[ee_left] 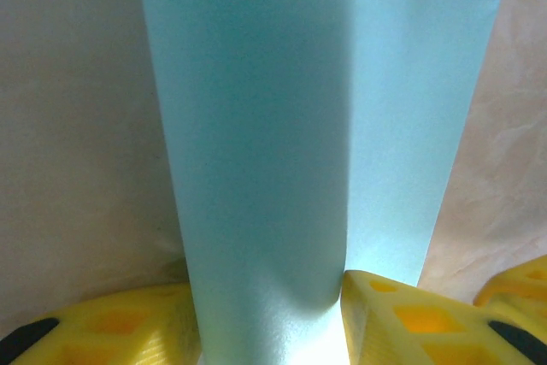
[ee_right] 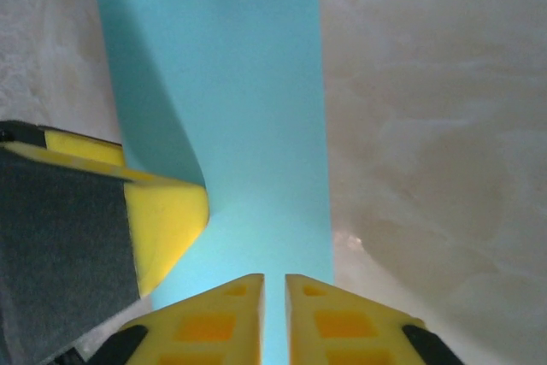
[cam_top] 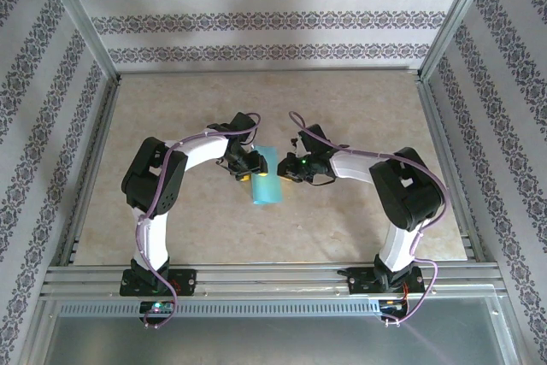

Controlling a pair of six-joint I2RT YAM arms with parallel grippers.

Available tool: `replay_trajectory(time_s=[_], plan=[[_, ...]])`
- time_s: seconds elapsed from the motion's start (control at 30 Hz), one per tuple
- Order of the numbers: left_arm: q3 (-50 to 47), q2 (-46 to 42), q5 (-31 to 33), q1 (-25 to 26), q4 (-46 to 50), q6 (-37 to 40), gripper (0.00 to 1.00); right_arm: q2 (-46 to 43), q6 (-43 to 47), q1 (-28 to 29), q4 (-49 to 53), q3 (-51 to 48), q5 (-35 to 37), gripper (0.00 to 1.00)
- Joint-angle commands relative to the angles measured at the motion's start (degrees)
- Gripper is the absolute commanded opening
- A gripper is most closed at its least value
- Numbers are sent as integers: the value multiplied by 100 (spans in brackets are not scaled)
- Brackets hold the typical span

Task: Fold a paper plane with a square sheet of paper (pick it up from the middle)
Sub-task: Hold the square sheet of paper at the center of the table.

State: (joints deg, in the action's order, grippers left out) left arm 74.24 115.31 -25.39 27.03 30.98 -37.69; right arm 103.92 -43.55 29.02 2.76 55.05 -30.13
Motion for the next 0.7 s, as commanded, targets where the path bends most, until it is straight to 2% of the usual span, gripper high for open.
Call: replay_trajectory(time_s=[0.0,0.4,0.67], plan=[[-500,1024,689,198,-92,113,48,205,-6,94,-22,254,-195,11],[-494,1047,680,200,-87,102,48,644,31,157,65,414,-184,8],[-470,996,675,198,-68,78,48,854,280,188,651,368,402,8]])
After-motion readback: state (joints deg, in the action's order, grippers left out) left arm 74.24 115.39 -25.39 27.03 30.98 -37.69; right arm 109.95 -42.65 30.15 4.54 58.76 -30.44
